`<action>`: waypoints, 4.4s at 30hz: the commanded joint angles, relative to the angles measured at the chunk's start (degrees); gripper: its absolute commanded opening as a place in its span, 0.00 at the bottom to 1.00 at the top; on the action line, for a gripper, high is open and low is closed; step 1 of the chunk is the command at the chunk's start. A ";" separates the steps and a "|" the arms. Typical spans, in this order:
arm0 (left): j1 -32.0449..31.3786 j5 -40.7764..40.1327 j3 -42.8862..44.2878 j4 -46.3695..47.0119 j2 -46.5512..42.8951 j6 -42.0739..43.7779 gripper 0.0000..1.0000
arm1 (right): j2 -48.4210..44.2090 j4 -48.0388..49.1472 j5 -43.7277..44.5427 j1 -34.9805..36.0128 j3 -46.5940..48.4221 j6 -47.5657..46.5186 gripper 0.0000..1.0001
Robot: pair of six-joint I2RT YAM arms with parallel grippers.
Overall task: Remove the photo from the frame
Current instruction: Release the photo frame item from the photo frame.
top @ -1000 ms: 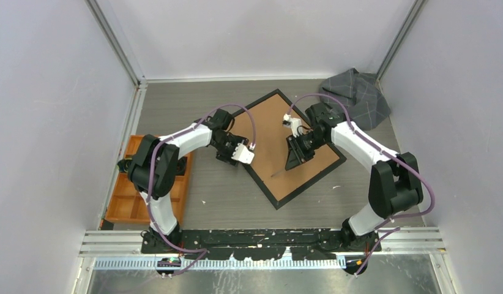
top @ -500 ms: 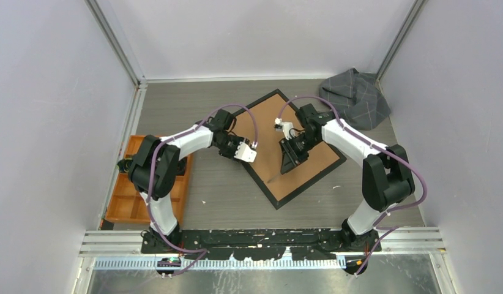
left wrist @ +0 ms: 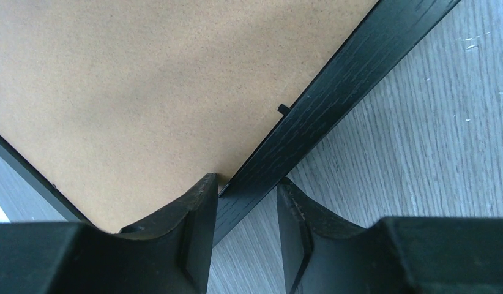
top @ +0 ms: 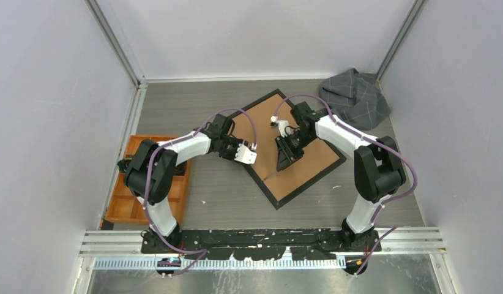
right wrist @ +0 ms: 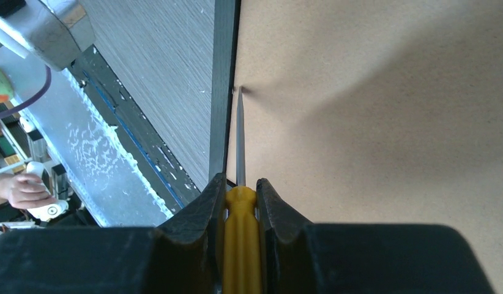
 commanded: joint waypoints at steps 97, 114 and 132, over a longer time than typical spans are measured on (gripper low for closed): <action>4.62 4.32 3.14 -3.06 0.17 -28.91 0.39 | -12.44 2.58 3.69 -2.20 2.77 0.38 0.01; 4.20 9.81 1.94 -3.45 -1.53 -27.94 0.48 | -2.40 -1.11 1.72 -1.50 2.63 -4.09 0.01; 1.54 6.97 1.97 -4.32 0.01 -28.17 0.48 | -3.71 0.78 3.67 1.49 1.65 -4.80 0.01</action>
